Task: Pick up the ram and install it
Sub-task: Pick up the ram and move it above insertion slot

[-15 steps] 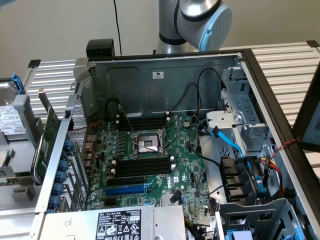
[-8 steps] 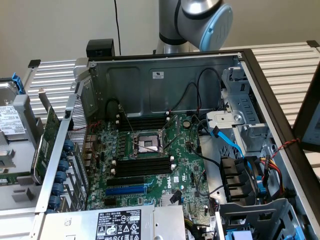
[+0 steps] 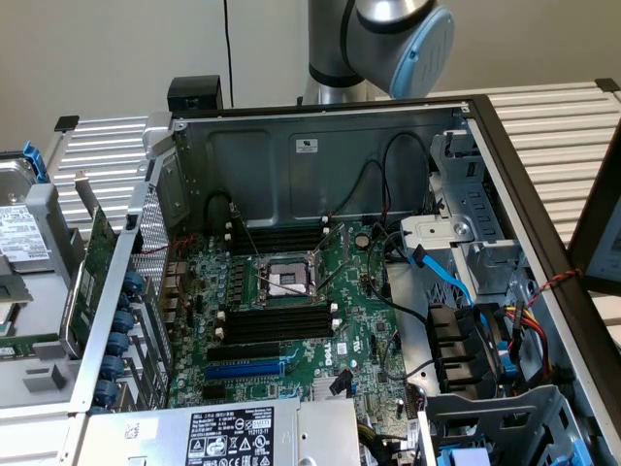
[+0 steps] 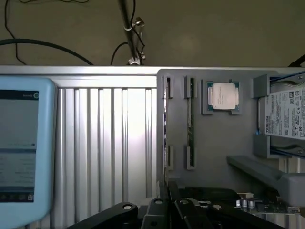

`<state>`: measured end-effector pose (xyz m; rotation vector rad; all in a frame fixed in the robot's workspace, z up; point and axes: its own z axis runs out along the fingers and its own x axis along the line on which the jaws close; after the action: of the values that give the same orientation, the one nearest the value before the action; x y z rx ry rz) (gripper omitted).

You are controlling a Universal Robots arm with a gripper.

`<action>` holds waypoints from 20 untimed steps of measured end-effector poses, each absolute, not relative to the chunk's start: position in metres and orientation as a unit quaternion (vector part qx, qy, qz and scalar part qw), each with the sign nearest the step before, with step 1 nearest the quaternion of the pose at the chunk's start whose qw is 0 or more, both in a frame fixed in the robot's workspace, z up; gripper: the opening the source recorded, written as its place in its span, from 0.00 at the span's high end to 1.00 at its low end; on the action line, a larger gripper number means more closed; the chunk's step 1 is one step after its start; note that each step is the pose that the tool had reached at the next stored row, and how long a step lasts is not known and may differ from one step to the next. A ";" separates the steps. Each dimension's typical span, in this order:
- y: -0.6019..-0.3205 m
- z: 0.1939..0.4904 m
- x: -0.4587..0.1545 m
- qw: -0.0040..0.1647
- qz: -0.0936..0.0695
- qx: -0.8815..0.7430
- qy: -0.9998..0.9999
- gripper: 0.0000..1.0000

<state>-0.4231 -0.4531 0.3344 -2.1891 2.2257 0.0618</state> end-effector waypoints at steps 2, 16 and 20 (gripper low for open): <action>-0.455 0.344 -0.418 0.010 0.021 -0.701 0.712 0.88; -0.464 0.407 -0.380 0.014 0.027 -0.704 0.709 0.88; -0.465 0.425 -0.368 0.014 0.029 -0.705 0.708 0.88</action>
<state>-0.3682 -0.4651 0.4250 -2.1962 2.2062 0.0893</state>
